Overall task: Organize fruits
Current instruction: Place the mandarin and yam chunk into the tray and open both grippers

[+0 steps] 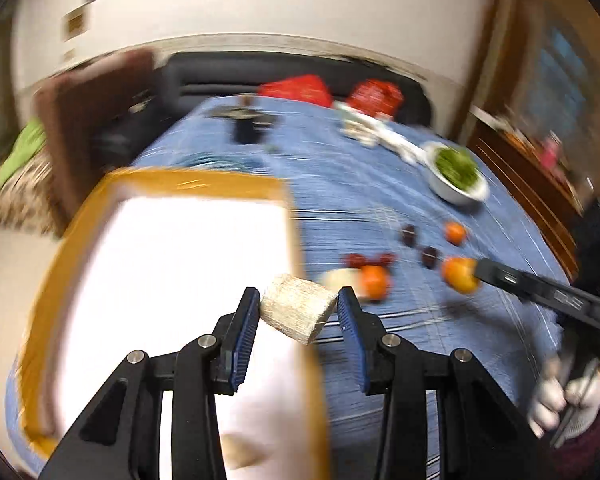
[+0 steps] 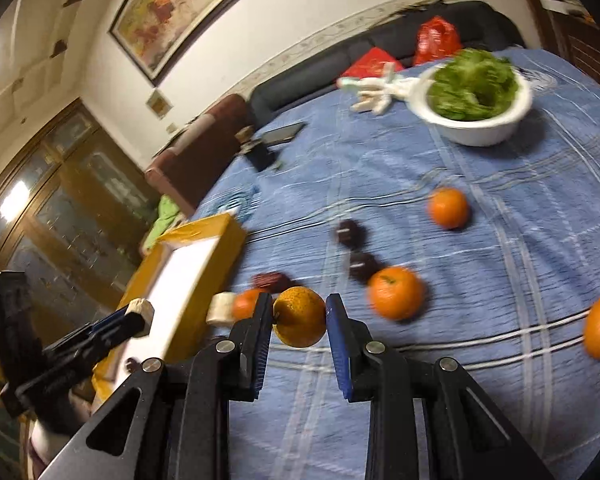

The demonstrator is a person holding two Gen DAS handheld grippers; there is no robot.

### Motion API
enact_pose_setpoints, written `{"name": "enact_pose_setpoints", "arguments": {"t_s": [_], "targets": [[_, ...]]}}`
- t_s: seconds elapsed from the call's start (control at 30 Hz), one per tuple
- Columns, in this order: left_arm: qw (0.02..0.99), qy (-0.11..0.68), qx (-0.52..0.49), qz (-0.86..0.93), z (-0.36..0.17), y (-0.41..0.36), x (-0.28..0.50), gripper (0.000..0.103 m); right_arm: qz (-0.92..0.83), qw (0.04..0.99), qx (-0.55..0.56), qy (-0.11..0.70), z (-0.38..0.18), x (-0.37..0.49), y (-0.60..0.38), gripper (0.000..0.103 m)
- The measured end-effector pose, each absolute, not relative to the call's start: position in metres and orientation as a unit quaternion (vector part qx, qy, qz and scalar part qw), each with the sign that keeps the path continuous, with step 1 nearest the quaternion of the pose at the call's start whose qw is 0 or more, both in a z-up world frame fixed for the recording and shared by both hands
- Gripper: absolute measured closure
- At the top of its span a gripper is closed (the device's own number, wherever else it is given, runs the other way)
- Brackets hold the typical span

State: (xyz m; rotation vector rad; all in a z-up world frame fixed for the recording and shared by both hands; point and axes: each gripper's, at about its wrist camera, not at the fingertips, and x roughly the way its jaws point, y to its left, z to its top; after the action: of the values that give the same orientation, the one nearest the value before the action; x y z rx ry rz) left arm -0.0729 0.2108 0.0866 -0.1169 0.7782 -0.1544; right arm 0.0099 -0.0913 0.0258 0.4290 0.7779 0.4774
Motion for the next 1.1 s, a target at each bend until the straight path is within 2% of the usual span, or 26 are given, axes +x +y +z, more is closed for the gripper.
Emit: {"name": "enact_pose_setpoints", "arguments": {"t_s": [0.23, 0.47, 0.5, 0.6, 0.67, 0.7, 0.73, 1.0, 1.07, 1.1], "targets": [[0.913, 0.387, -0.129, 0.022, 0.067, 0.291, -0.086, 0.064, 0.328, 0.843, 0.159, 0.395, 0.049, 0.001, 0.006, 0.072], [0.910, 0.380, -0.165, 0.029, 0.060, 0.316, -0.098, 0.063, 0.370, 0.811, 0.087, 0.444, 0.021, -0.006, 0.103, 0.072], [0.910, 0.377, -0.169, 0.028, 0.061, 0.318, -0.100, 0.060, 0.370, 0.809, 0.081, 0.449, 0.017, -0.005, 0.112, 0.071], [0.911, 0.369, -0.183, 0.028, 0.063, 0.327, -0.107, 0.038, 0.365, 0.810, 0.067, 0.453, 0.011, -0.002, 0.127, 0.070], [0.909, 0.368, -0.192, 0.030, 0.065, 0.331, -0.110, 0.032, 0.362, 0.814, 0.060, 0.451, 0.010, -0.001, 0.133, 0.056], [0.909, 0.368, -0.194, 0.030, 0.066, 0.333, -0.112, 0.032, 0.362, 0.816, 0.059, 0.447, 0.011, -0.003, 0.135, 0.042], [0.909, 0.367, -0.197, 0.031, 0.067, 0.333, -0.113, 0.031, 0.360, 0.821, 0.058, 0.440, 0.014, -0.005, 0.134, 0.034], [0.915, 0.349, -0.201, 0.016, 0.084, 0.325, -0.123, 0.027, 0.319, 0.859, 0.075, 0.393, 0.045, -0.016, 0.070, 0.032], [0.918, 0.342, -0.198, 0.006, 0.088, 0.318, -0.125, 0.025, 0.280, 0.883, 0.065, 0.371, 0.052, -0.023, 0.038, 0.025], [0.920, 0.340, -0.194, 0.000, 0.091, 0.312, -0.125, 0.024, 0.257, 0.895, 0.060, 0.360, 0.055, -0.027, 0.021, 0.017]]}}
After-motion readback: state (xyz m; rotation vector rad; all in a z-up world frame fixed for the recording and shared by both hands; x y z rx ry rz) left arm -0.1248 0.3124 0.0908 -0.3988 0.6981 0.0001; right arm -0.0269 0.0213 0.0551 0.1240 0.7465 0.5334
